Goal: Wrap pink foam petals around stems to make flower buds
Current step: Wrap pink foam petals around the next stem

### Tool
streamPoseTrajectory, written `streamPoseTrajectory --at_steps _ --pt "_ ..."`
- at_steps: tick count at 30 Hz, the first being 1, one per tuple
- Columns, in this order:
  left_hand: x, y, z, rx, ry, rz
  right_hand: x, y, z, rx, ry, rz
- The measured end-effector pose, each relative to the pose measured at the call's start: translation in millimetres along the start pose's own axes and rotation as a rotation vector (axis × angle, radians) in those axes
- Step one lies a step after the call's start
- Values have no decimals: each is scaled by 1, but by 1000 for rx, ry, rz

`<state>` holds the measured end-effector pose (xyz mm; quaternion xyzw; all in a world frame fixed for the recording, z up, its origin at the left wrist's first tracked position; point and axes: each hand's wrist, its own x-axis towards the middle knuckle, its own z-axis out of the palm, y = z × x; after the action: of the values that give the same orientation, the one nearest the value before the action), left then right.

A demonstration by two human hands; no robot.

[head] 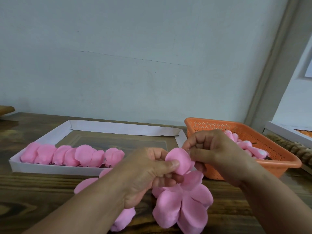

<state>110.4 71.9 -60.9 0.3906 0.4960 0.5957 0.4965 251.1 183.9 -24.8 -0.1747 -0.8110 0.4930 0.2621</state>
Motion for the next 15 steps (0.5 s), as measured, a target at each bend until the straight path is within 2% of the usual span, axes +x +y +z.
streamPoseTrajectory --at_steps 6,10,15 --pt "-1 3 2 45 36 -19 -3 -4 1 -82 -28 -47" --pt "-4 4 3 81 29 -18 -5 -8 4 -161 -72 -11" --pt "-3 3 5 151 126 -18 -4 -5 9 -200 1 -23"
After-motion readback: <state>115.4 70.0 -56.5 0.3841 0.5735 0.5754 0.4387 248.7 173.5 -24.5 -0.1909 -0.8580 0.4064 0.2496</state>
